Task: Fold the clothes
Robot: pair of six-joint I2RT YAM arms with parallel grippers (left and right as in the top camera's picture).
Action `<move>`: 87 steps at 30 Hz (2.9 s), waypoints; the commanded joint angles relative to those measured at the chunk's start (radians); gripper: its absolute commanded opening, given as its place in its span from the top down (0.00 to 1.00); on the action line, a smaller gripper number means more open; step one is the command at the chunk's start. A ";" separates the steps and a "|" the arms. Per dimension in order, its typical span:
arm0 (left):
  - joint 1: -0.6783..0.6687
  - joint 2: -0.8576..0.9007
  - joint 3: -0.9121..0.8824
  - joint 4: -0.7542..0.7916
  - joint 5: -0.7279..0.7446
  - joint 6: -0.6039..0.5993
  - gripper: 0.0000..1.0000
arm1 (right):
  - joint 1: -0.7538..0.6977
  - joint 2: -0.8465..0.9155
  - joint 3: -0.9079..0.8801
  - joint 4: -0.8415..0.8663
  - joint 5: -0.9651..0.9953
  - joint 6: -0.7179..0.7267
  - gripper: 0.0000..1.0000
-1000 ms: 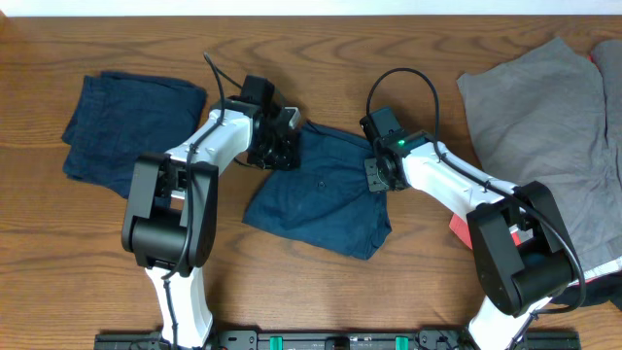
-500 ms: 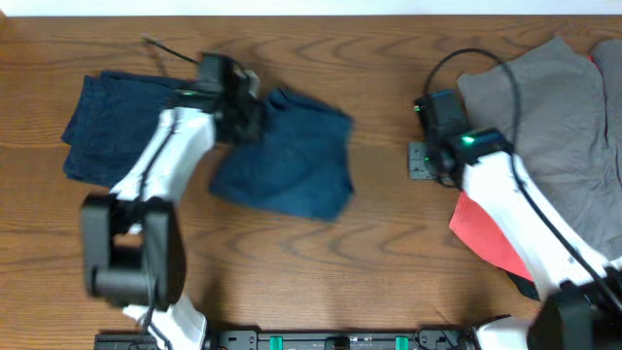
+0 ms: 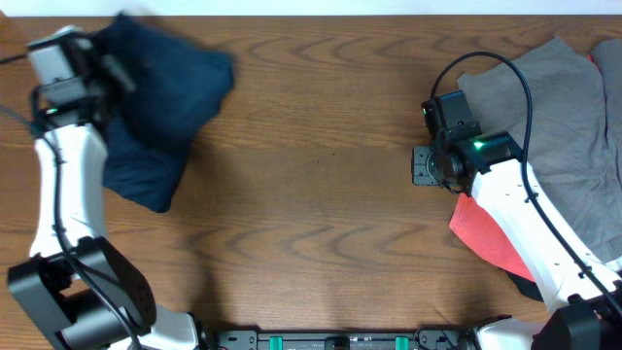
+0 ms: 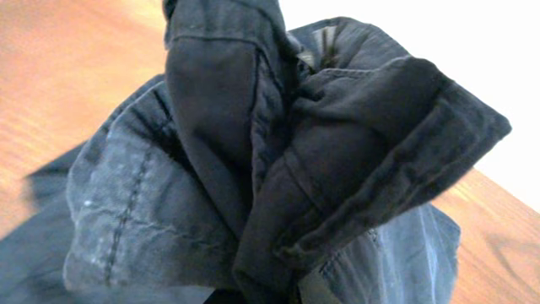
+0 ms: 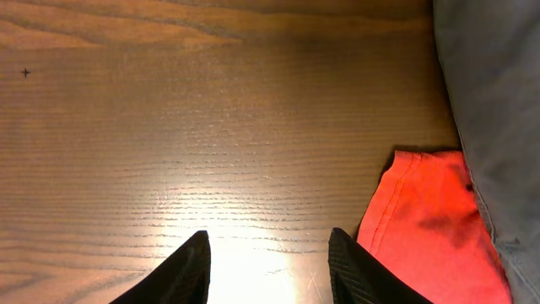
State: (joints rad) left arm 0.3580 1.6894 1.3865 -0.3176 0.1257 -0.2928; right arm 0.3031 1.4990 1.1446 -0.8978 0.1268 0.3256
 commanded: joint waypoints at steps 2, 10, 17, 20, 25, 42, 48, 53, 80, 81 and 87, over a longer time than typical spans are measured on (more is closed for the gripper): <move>0.095 0.045 0.010 -0.019 0.042 -0.100 0.94 | -0.002 0.009 0.003 -0.009 -0.003 0.010 0.56; 0.113 0.095 0.010 -0.040 0.329 -0.099 0.94 | -0.002 0.009 0.003 0.003 -0.003 0.010 0.56; 0.085 0.095 0.010 -0.040 0.442 -0.113 0.94 | -0.002 0.009 0.003 0.000 -0.003 0.010 0.55; 0.067 0.095 0.010 -0.059 0.552 -0.161 0.94 | -0.002 0.009 0.003 0.000 -0.003 0.010 0.56; -0.019 0.095 -0.001 -0.207 0.563 -0.174 0.94 | -0.002 0.009 0.003 0.001 -0.004 0.010 0.56; -0.338 0.095 -0.055 -0.190 0.563 -0.116 0.94 | -0.002 0.012 0.003 -0.005 -0.117 -0.027 0.52; -0.335 0.085 -0.055 -0.166 0.597 -0.112 0.94 | -0.002 0.012 0.003 0.005 -0.139 -0.030 0.50; -0.337 0.078 -0.055 -0.101 0.779 -0.152 0.94 | -0.001 0.032 0.003 0.046 -0.307 -0.080 0.50; -0.377 0.078 -0.055 -0.095 0.986 -0.494 0.94 | 0.275 0.399 0.002 0.423 -0.396 0.426 0.55; -0.391 0.078 -0.055 -0.096 0.989 -0.496 0.94 | 0.288 0.399 0.002 0.507 -0.355 0.438 0.54; -0.462 0.078 -0.055 -0.097 0.988 -0.494 0.94 | 0.307 0.401 0.002 0.996 -0.304 0.436 0.43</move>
State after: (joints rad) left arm -0.0715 1.7840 1.3334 -0.4099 1.0550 -0.7673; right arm 0.6064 1.8969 1.1316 0.0059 -0.2550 0.7238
